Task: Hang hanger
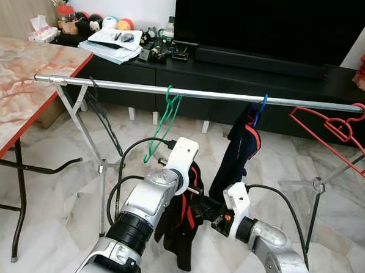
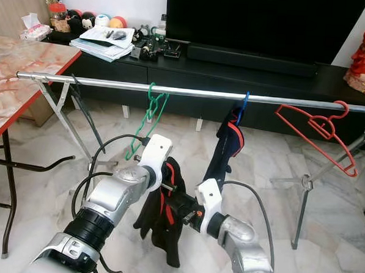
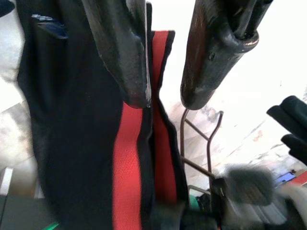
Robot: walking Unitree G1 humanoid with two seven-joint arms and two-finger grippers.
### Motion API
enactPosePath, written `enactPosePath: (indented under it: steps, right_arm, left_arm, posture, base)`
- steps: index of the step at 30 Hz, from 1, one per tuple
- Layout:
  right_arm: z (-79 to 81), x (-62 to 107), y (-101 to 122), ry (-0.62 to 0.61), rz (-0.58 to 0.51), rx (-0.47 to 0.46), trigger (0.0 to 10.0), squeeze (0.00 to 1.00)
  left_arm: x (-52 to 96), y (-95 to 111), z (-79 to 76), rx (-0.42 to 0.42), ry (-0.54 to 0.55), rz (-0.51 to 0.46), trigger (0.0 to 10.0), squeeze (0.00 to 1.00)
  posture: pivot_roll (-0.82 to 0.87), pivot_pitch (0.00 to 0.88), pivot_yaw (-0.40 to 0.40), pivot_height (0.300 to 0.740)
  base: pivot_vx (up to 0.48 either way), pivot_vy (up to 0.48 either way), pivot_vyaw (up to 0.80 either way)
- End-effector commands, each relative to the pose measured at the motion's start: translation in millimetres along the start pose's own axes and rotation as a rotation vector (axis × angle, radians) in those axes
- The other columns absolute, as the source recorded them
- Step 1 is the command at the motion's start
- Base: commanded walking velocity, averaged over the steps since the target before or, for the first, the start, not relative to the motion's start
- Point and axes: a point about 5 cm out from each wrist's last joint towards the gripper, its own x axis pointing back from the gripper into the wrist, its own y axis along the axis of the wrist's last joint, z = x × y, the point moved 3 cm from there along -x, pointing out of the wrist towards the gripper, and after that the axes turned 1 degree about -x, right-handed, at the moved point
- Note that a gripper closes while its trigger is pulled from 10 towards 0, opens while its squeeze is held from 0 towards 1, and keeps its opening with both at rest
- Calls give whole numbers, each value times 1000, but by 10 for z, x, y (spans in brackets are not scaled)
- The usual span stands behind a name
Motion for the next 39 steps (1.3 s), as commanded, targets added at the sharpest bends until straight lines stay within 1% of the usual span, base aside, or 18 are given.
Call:
enactPosePath:
  steps: [1,4,10,12,14,20,24,31,33,35,38,39]
  right_arm:
    - [-36,-2,36,-11,-13,8,10000,0]
    - [-67,-9,56,-34,-21,25,10000,0]
    - [-168,1,109,-105,-42,47,10000,0]
    - [-215,9,139,-136,-55,56,10000,0]
    - [-290,29,215,-185,-93,55,10000,0]
    - [-357,45,261,-234,-117,63,10000,0]
    - [-379,39,280,-255,-130,70,10000,0]
    - [-405,-21,215,-305,-64,157,10000,0]
    - [-409,-63,224,-322,-57,165,10000,0]
    - [-367,-130,229,-303,-50,168,10000,0]
    - [-352,-165,233,-296,-47,168,10000,0]
    - [-344,-204,255,-297,-48,170,10000,0]
  left_arm:
    - [22,136,-98,-14,-23,-37,10000,0]
    - [27,125,-123,-18,-24,-32,10000,0]
    - [37,126,-122,-22,-21,-29,10000,0]
    - [39,128,-117,-25,-19,-29,10000,0]
    - [37,127,-113,-31,-17,-28,10000,0]
    - [35,132,-119,-40,-16,-28,10000,0]
    - [35,133,-115,-42,-16,-28,10000,0]
    - [35,139,-116,-46,-17,-28,10000,0]
    - [37,143,-110,-45,-15,-29,10000,0]
    - [45,161,-105,-42,-14,-33,10000,0]
    - [50,177,-103,-43,-14,-36,10000,0]
    - [60,194,-100,-44,-15,-39,10000,0]
  posture:
    - [14,103,-56,721]
    - [14,103,-60,721]
    - [17,101,-63,721]
    - [16,99,-63,721]
    - [15,99,-63,721]
    - [17,95,-66,721]
    - [18,93,-66,721]
    - [23,92,-70,721]
    - [24,92,-71,721]
    - [28,90,-74,721]
    - [35,89,-78,721]
    - [40,89,-81,721]
  base:
    - [0,0,0]
    - [0,0,0]
    - [0,0,0]
    - [0,0,0]
    - [0,0,0]
    - [0,0,0]
    - [0,0,0]
    - [0,0,0]
    - [0,0,0]
    - [0,0,0]
    - [0,0,0]
    - [0,0,0]
